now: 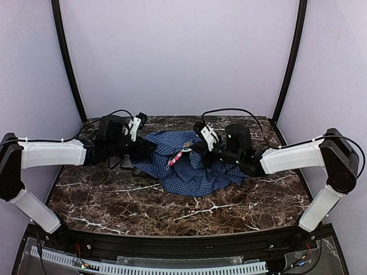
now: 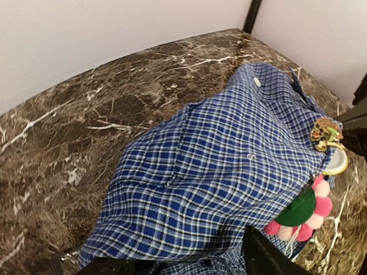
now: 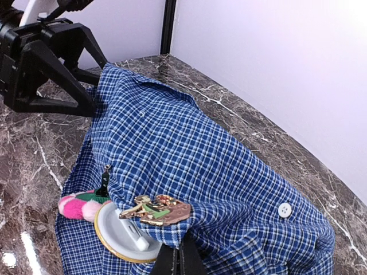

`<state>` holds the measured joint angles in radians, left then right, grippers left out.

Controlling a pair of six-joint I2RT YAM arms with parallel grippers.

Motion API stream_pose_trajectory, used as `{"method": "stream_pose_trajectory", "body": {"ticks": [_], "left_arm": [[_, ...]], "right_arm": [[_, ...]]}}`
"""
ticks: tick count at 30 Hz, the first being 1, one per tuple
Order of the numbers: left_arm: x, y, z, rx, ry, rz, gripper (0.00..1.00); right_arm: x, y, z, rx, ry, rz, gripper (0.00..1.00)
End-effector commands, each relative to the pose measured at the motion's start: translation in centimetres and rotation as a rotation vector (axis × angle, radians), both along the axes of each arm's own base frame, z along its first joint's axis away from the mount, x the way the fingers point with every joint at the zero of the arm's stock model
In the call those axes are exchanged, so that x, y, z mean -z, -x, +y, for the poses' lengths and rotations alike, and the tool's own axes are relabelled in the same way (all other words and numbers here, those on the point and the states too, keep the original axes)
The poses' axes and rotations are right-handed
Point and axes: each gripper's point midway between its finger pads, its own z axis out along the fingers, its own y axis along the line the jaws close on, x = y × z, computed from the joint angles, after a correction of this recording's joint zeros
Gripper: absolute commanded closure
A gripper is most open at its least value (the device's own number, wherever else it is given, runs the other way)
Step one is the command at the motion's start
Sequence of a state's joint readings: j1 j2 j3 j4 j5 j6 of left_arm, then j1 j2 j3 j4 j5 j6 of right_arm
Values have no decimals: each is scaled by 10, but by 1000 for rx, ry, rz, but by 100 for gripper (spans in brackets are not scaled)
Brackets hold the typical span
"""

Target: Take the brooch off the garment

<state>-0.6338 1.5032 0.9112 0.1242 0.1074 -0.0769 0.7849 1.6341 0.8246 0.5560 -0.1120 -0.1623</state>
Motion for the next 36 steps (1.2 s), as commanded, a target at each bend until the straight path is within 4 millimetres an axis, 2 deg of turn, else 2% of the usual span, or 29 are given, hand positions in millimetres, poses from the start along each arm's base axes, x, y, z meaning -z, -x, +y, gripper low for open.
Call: {"method": "stream_pose_trajectory", "body": {"ticks": [1, 4, 6, 9, 13, 15, 19, 27, 36], "left_arm": [[-26, -12, 23, -98, -101, -176, 21], [-44, -14, 26, -138, -178, -281, 11], [-59, -10, 20, -122, -188, -336, 9], [-73, 9, -10, 32, -130, -378, 8], [-80, 32, -48, 198, -89, -397, 8], [-76, 43, -63, 264, -108, -411, 5], [-72, 57, -81, 368, -102, -431, 1], [-40, 62, -106, 474, -124, -371, 1], [-26, 65, -123, 546, -111, -337, 1]], "right_arm": [[9, 9, 3, -36, 86, 182, 100], [10, 13, 3, -37, 123, 269, 100], [5, 15, 2, -28, 118, 308, 100], [-7, 21, 4, -43, 93, 347, 100], [-20, 26, 9, -78, 76, 370, 100], [-22, 29, 12, -102, 76, 386, 100], [-24, 29, 15, -109, 87, 403, 100], [-27, 28, 18, -119, 84, 406, 100], [-28, 29, 16, -117, 83, 403, 100]]}}
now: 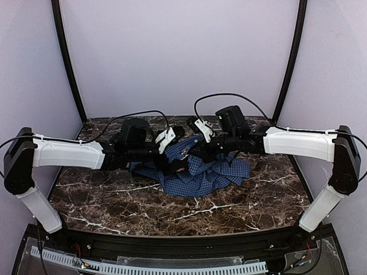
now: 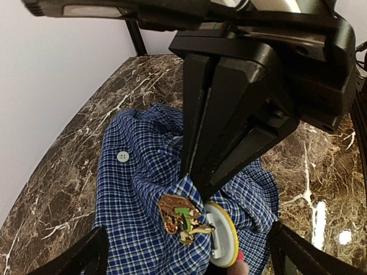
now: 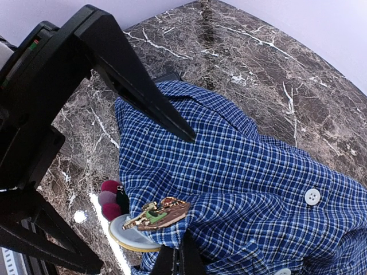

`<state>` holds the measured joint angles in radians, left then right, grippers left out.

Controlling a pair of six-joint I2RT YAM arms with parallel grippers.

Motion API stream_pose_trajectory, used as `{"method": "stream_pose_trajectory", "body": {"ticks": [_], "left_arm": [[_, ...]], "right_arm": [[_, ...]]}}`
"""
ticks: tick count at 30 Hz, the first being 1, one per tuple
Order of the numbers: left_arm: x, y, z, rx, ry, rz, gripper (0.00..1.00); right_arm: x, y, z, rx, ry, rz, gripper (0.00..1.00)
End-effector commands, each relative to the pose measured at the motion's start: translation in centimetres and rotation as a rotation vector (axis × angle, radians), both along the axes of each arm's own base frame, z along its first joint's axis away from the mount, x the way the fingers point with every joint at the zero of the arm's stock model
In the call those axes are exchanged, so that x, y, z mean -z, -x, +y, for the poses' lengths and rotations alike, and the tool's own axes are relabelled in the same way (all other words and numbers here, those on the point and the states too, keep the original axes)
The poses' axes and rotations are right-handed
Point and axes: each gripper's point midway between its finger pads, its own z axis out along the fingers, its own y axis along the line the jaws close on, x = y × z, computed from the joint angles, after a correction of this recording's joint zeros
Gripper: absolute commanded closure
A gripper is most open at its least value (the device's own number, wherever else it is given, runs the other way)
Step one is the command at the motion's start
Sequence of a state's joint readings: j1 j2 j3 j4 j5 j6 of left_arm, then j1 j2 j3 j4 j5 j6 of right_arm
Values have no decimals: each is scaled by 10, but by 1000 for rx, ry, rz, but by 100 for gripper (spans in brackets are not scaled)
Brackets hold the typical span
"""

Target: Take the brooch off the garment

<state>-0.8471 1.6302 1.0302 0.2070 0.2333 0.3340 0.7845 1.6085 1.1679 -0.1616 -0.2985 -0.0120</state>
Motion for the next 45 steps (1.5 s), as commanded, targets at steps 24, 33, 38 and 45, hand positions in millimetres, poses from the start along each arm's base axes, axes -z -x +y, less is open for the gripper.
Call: {"method": "stream_pose_trajectory", "body": {"ticks": [24, 33, 38, 45], "left_arm": [[-12, -6, 0, -24, -15, 0, 99], [-37, -1, 3, -6, 77, 114, 99], [-49, 4, 7, 1, 115, 132, 99], [-57, 9, 13, 7, 147, 144, 99]], "right_arm": [[-8, 9, -29, 139, -7, -53, 36], [14, 21, -23, 227, -104, -27, 23], [30, 21, -13, 243, -150, 6, 20], [35, 15, 5, 218, -181, 10, 21]]}}
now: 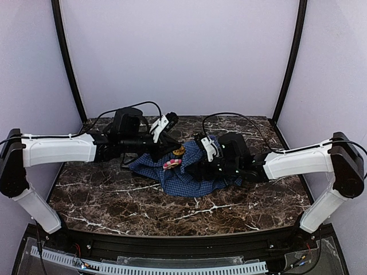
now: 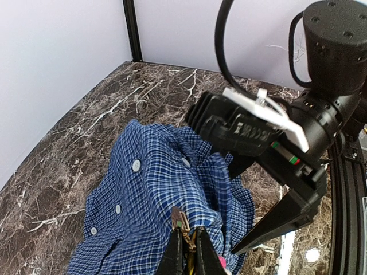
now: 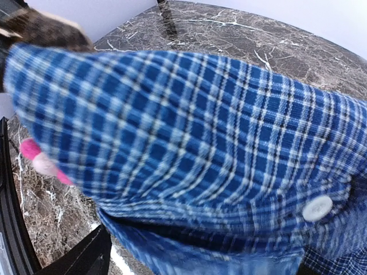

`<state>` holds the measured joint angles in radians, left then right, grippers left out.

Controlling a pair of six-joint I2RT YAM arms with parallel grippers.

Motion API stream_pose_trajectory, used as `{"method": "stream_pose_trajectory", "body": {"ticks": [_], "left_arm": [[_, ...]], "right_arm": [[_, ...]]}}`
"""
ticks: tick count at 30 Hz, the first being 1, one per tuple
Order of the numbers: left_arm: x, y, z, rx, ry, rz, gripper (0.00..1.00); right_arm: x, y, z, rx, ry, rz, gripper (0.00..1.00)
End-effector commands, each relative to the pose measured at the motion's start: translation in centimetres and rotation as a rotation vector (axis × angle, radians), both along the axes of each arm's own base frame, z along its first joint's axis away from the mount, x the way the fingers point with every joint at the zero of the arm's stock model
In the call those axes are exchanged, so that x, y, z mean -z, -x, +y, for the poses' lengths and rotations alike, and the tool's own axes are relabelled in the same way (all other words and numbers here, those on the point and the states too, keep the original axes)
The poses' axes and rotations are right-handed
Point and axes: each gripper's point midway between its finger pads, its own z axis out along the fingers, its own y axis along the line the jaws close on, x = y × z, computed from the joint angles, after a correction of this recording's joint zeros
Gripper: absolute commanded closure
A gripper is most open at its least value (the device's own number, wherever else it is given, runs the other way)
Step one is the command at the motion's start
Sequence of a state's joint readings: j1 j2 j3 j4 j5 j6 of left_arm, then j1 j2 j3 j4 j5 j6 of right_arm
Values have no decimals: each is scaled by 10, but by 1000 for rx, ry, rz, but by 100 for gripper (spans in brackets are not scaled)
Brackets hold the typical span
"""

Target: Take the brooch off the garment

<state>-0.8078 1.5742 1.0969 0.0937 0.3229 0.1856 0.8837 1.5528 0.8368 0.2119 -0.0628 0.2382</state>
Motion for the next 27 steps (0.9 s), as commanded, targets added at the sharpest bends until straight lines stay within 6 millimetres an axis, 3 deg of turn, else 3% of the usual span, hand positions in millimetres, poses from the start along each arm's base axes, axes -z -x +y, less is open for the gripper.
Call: {"method": "stream_pose_trajectory", "body": {"ticks": [1, 4, 6, 8, 11, 12, 20, 27], "left_arm": [[-23, 8, 6, 13, 60, 3, 99], [-23, 9, 7, 20, 65, 8, 99], [-22, 10, 8, 20, 62, 13, 99], [-19, 9, 10, 14, 57, 19, 99], [-14, 6, 16, -10, 45, 21, 99], [-9, 5, 20, -26, 33, 26, 99], [9, 10, 30, -21, -18, 37, 99], [12, 17, 21, 69, 11, 84, 99]], "right_arm": [[-15, -5, 21, -17, -98, -33, 21], [-20, -8, 24, -10, -135, -49, 26], [-24, -11, 25, -3, -149, -63, 37], [-29, -13, 23, 14, -161, -83, 54], [-44, -17, 14, 53, -172, -126, 93], [-48, -18, 10, 67, -166, -144, 100], [-77, -44, -8, 164, -32, -284, 100], [-71, -85, -11, 229, 75, -345, 100]]}}
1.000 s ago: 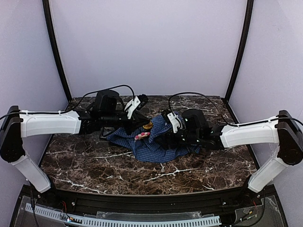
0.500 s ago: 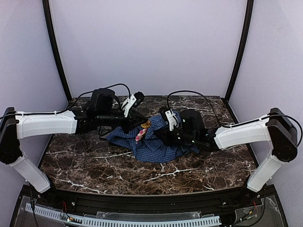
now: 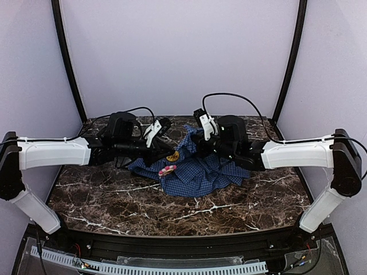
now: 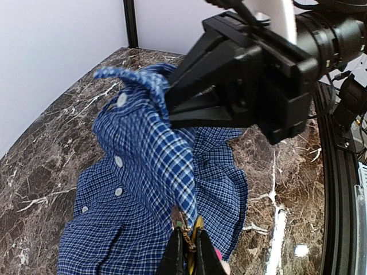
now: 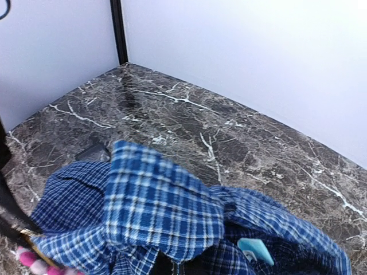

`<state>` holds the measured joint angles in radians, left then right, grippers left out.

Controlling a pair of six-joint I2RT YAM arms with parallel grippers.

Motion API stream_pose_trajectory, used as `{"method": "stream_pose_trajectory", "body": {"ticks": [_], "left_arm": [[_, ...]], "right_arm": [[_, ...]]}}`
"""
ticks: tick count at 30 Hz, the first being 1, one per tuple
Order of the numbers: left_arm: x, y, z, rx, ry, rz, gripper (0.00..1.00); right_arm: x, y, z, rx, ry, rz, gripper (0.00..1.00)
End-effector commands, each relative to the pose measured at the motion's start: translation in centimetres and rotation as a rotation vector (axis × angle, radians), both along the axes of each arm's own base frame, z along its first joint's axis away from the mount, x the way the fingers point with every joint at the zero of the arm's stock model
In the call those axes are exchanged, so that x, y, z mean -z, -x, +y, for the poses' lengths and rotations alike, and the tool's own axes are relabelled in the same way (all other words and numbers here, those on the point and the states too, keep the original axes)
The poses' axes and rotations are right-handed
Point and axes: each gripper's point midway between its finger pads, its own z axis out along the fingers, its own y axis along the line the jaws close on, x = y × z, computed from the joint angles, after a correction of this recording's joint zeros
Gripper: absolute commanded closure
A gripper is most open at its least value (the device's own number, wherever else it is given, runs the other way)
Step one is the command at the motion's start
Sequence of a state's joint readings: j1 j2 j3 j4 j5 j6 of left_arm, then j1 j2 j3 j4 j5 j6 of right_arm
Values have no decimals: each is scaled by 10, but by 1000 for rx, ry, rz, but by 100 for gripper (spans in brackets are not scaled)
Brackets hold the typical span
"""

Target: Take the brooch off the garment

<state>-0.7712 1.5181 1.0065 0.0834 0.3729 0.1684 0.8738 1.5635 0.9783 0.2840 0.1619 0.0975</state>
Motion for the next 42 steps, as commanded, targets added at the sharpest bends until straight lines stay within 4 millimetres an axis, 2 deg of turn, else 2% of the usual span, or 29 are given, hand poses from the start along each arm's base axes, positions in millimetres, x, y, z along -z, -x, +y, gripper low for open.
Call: {"method": "stream_pose_trajectory", "body": {"ticks": [1, 5, 8, 10, 11, 13, 14, 15, 16, 17, 20, 22, 24, 25, 26, 27, 28, 29, 30, 32, 35, 36, 39, 42], "left_arm": [[0, 6, -3, 61, 28, 50, 99], [2, -11, -9, 43, 108, 120, 99], [6, -28, -11, -7, 139, 171, 99], [15, -40, -12, -40, 151, 214, 99], [15, -44, -12, -58, 167, 231, 99], [18, -55, -11, -91, 191, 264, 99], [21, -63, -8, -110, 200, 282, 99], [17, -67, -9, -117, 232, 301, 99], [21, -72, -7, -118, 244, 327, 99], [15, -73, -9, -106, 274, 350, 99], [19, -77, -12, -88, 283, 388, 98], [19, -76, -12, -75, 278, 386, 89], [18, -73, -9, -69, 262, 359, 67], [24, -72, -6, -83, 244, 363, 62], [19, -70, -4, -82, 240, 340, 51], [24, -69, 1, -103, 222, 342, 45], [18, -67, 4, -104, 218, 318, 35], [25, -66, 8, -126, 198, 320, 30], [19, -64, 11, -130, 195, 295, 24], [24, -61, 20, -162, 162, 291, 16], [27, -54, 26, -194, 110, 262, 12], [37, -55, 32, -237, 53, 238, 11], [47, -40, 29, -263, -38, 187, 10], [52, -16, 21, -179, -42, 145, 10]], "right_arm": [[7, -34, -8, 74, 80, -48, 100], [14, -47, -3, 70, 69, -32, 100], [15, -45, -7, 78, 66, -18, 98], [17, -35, -15, 73, 71, -4, 79], [17, -31, -19, 75, 75, 2, 66], [17, -19, -29, 85, 81, 4, 47], [14, -13, -35, 95, 80, 3, 39], [14, -7, -37, 96, 80, 7, 34], [16, -1, -39, 94, 83, 14, 29], [18, 5, -39, 88, 83, 25, 27], [26, 21, -34, 53, 72, 63, 24], [29, 28, -30, 32, 49, 90, 22], [32, 34, -26, 1, 28, 110, 21], [33, 36, -24, -8, 19, 116, 21], [34, 37, -24, -13, 12, 120, 21], [33, 38, -23, -16, 4, 123, 20], [33, 39, -23, -21, -1, 123, 20], [31, 41, -22, -28, -7, 121, 19], [30, 43, -21, -36, -11, 120, 19], [28, 48, -19, -50, -20, 114, 19], [26, 56, -19, -58, -39, 124, 19], [26, 59, -19, -60, -45, 135, 20], [33, 66, -23, -45, -80, 191, 22], [46, 77, -25, -54, -133, 268, 23]]}}
